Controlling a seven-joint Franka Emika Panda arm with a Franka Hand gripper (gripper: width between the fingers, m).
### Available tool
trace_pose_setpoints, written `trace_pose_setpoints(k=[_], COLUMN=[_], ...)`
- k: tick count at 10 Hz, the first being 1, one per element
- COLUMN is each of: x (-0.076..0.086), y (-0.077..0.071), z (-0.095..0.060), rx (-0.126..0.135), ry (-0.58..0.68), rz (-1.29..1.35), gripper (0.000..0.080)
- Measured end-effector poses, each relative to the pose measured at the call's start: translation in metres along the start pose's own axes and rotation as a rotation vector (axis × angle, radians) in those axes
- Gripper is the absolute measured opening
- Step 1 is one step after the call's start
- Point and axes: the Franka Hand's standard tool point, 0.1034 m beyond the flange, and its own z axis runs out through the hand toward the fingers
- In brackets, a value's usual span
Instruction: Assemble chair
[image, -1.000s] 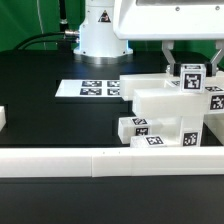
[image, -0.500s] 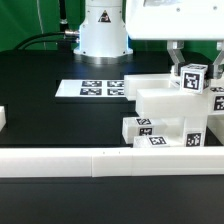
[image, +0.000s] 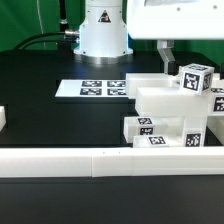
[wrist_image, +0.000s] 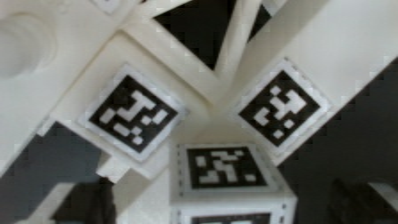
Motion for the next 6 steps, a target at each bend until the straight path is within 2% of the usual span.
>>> trace_pose_setpoints(k=[4, 6], x=[-0.0007, -0.0019], y=[-0.0028, -0.0008], z=[-0.0013, -0.001], rx=[0.0, -0.006], ry=[-0.003, -0.019], rz=[-0.262, -0.261], gripper=[0.0649, 0.0648])
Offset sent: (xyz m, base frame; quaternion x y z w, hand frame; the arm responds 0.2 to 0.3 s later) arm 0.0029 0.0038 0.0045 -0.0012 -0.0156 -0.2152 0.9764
